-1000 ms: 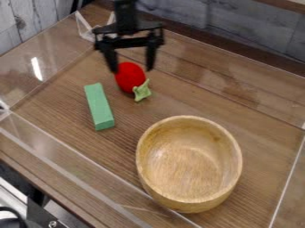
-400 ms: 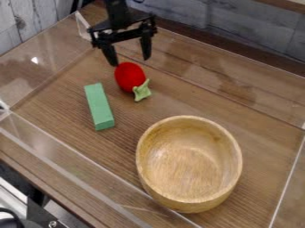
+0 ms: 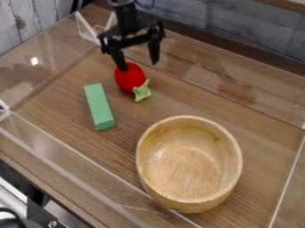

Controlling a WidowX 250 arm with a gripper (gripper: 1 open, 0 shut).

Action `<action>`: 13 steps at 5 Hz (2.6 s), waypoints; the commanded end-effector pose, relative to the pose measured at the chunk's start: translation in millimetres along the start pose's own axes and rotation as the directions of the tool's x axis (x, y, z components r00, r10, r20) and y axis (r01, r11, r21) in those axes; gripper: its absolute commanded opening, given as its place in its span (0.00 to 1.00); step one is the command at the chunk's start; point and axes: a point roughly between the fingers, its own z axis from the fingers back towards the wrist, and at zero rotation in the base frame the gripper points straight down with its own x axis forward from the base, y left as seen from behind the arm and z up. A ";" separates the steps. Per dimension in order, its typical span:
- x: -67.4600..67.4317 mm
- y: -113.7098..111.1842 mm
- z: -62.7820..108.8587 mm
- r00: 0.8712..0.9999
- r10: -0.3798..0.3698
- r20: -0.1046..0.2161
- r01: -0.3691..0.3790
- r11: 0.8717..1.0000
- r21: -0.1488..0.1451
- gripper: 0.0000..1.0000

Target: Move the red fruit to the right

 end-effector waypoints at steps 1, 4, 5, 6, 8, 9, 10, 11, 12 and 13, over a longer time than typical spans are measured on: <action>0.0 -8.0 28.2 0.994 0.050 0.096 -0.044 0.997 -0.059 1.00; 28.7 1.7 44.4 0.982 0.130 0.136 -0.118 0.989 -0.091 1.00; 37.9 11.0 40.3 0.978 0.144 0.150 -0.131 0.987 -0.089 1.00; 33.2 9.6 40.5 0.975 0.149 0.163 -0.136 0.987 -0.090 1.00; 28.0 4.3 41.8 0.960 0.204 0.193 -0.188 0.977 -0.097 1.00; 28.6 2.8 43.1 0.944 0.255 0.211 -0.238 0.966 -0.105 0.00; 23.6 -3.6 43.9 0.937 0.267 0.223 -0.249 0.963 -0.106 1.00; 19.8 -8.8 45.9 0.930 0.283 0.234 -0.266 0.958 -0.105 1.00; 26.5 0.3 39.9 0.941 0.237 0.242 -0.227 0.971 -0.068 1.00; 31.0 5.9 22.6 0.955 0.168 0.245 -0.166 0.986 -0.031 1.00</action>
